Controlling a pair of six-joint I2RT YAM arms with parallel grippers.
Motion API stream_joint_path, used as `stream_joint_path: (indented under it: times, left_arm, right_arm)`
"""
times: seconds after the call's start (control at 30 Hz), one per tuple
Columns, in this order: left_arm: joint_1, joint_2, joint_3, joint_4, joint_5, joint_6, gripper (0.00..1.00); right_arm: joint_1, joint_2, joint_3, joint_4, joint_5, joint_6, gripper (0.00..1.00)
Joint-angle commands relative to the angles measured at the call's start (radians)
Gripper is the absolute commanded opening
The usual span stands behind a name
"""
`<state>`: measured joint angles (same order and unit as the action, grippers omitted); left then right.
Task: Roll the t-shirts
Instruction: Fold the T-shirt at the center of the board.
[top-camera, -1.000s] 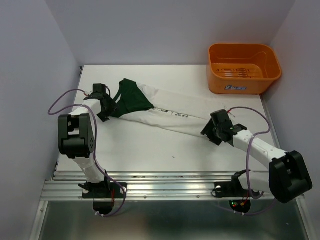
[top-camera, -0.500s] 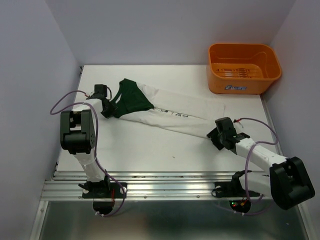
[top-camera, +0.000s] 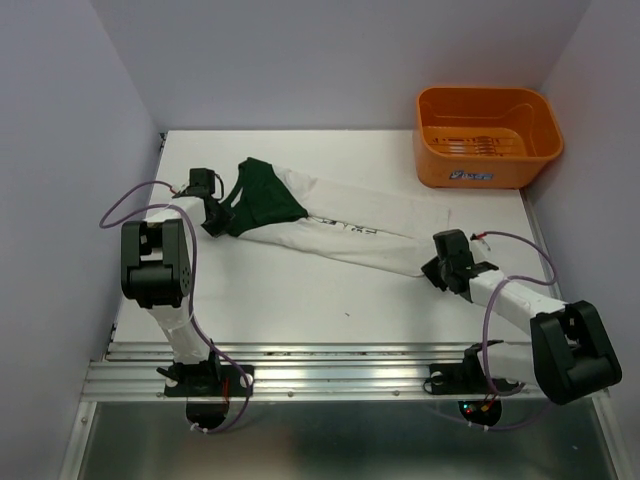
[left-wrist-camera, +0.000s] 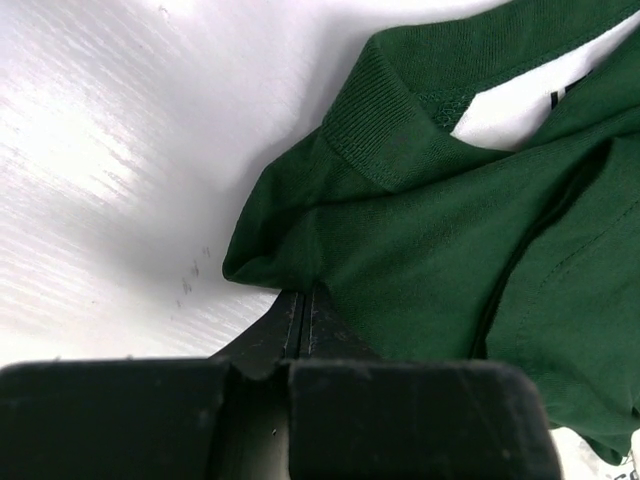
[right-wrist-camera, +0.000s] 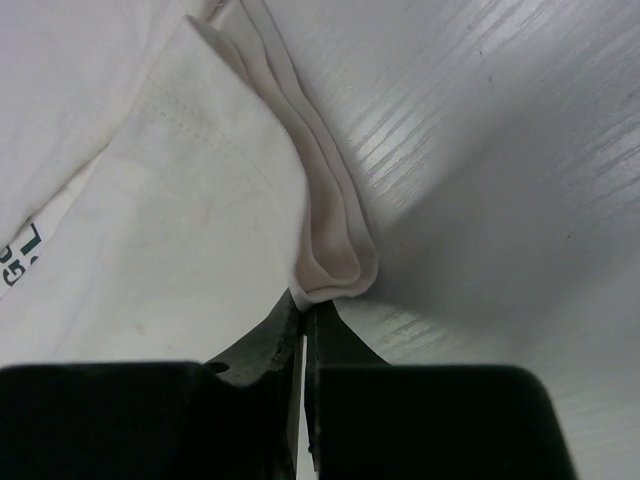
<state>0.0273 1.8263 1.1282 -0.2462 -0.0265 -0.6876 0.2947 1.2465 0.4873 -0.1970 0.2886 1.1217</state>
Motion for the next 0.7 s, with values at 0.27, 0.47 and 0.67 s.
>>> stream_joint_path:
  times: [0.27, 0.47, 0.67]
  left_arm:
    - [0.0, -0.212, -0.149, -0.139, -0.062, 0.054, 0.0]
    - [0.016, -0.308, -0.24, -0.182, -0.116, 0.059, 0.0]
    - [0.022, -0.39, -0.281, -0.234, -0.162, 0.063, 0.0]
  right_arm:
    - [-0.008, -0.228, -0.067, -0.252, 0.035, 0.023, 0.01]
    - [-0.008, -0.332, -0.095, -0.387, 0.034, 0.032, 0.01]
    - [-0.008, -0.372, -0.089, -0.484, 0.029, 0.044, 0.01]
